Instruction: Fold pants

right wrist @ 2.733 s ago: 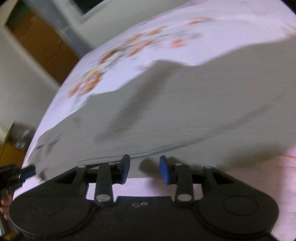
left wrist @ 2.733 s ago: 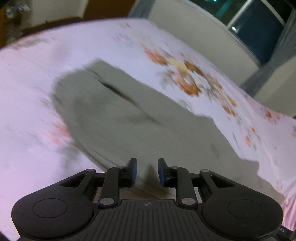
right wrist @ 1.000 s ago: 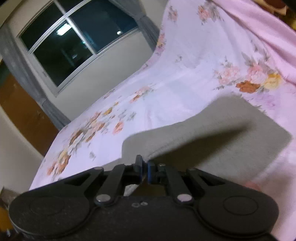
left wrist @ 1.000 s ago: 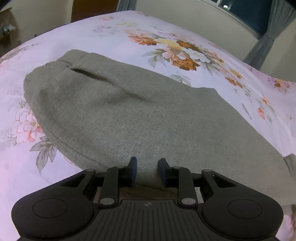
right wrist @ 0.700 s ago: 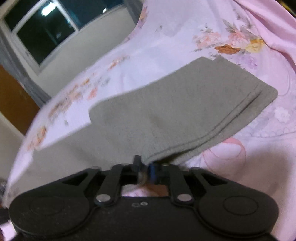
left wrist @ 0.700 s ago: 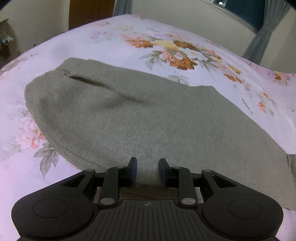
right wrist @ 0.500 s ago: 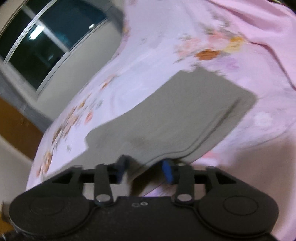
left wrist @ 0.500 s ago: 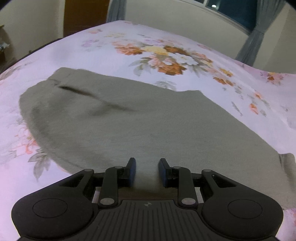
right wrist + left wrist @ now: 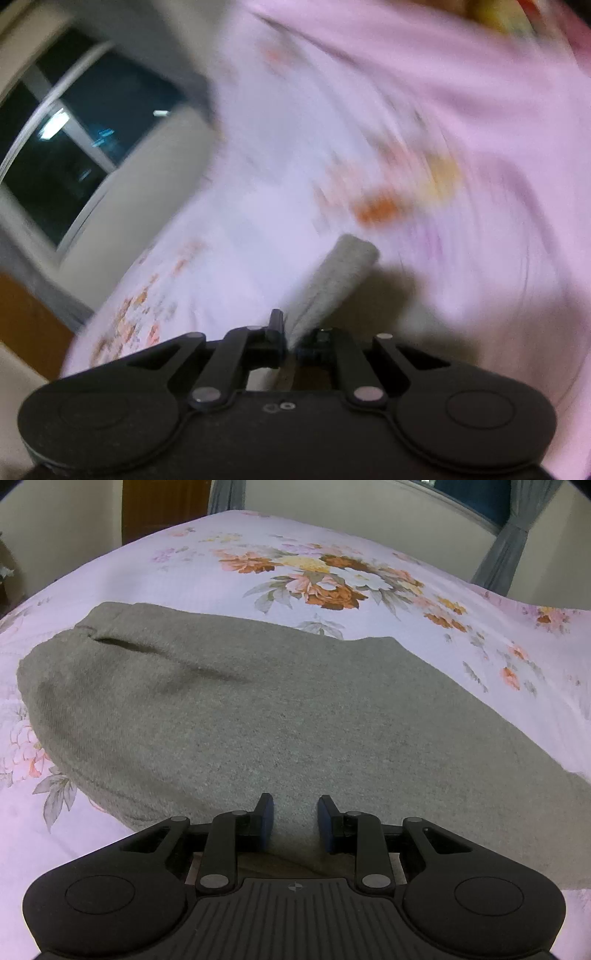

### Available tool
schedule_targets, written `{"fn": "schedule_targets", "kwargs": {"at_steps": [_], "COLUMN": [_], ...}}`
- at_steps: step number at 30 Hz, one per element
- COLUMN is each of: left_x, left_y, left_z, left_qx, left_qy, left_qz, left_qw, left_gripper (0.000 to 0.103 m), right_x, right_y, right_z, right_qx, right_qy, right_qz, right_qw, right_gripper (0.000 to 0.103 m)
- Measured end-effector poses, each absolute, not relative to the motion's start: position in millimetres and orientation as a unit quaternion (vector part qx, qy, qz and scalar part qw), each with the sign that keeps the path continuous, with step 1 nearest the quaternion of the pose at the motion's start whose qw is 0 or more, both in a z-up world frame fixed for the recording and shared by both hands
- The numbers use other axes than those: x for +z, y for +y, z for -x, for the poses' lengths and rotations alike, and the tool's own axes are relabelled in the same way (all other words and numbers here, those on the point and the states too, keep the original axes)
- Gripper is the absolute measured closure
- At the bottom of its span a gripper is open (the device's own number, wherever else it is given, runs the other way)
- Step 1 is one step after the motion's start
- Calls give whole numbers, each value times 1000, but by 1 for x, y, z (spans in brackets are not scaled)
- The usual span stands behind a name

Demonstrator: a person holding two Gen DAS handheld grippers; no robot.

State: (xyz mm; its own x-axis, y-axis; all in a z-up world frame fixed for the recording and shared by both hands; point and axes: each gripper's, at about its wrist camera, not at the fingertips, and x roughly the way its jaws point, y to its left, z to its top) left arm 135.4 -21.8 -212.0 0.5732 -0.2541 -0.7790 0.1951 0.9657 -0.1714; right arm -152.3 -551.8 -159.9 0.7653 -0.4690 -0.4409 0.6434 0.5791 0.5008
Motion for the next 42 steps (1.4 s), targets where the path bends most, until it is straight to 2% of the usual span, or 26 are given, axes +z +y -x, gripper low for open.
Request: {"fn": "schedule_targets", "kwargs": {"at_steps": [3, 5, 8, 10, 12, 13, 15, 20, 23, 25, 26, 27, 31, 36, 39, 42], "left_x": [-213, -213, -212, -212, -213, -213, -214, -214, -215, -216, -216, -216, -213, -201, -195, -190], "left_y": [-22, -22, -23, -23, -22, -22, -23, -24, -25, -25, -25, -25, -25, -35, -57, -88], "left_z": [-134, -134, -133, -134, -134, -134, -134, -134, -133, -132, -131, -131, -132, -126, -130, -133], "left_qx": [-125, -124, -127, -127, -127, -127, -126, -123, -121, -121, -121, -121, -120, -136, -159, -185], "left_qy": [443, 442, 441, 442, 442, 441, 440, 439, 435, 433, 432, 433, 436, 415, 415, 414], "left_qz": [28, 28, 19, 18, 19, 19, 18, 18, 18, 15, 13, 10, 12, 5, 4, 6], "left_qw": [887, 888, 888, 888, 888, 888, 889, 890, 892, 893, 893, 893, 892, 899, 896, 891], "left_gripper": [76, 76, 76, 76, 75, 75, 75, 75, 75, 75, 75, 75, 75, 75, 75, 75], "right_x": [-181, -202, -207, -200, -200, -198, -191, -148, -166, -191, -202, -204, -190, -166, -158, -166], "right_y": [-557, -559, -556, -555, -564, -567, -571, -560, -569, -574, -577, -577, -575, -565, -544, -523], "right_z": [155, 153, 155, 157, 165, 165, 153, 141, 139, 138, 141, 147, 170, 187, 143, 94], "right_qx": [-338, -349, -363, -359, -328, -325, -327, -323, -348, -370, -370, -369, -413, -398, -334, -292], "right_qy": [189, 231, 236, 234, 213, 210, 217, 138, 182, 243, 263, 254, 227, 180, 211, 251], "right_qz": [-324, -318, -300, -301, -354, -359, -327, -258, -255, -252, -262, -269, -265, -273, -238, -219], "right_qw": [863, 850, 850, 852, 850, 849, 860, 900, 884, 861, 852, 853, 841, 857, 887, 897], "right_gripper": [96, 92, 89, 80, 82, 88, 92, 93, 92, 87, 87, 85, 52, 48, 42, 44]}}
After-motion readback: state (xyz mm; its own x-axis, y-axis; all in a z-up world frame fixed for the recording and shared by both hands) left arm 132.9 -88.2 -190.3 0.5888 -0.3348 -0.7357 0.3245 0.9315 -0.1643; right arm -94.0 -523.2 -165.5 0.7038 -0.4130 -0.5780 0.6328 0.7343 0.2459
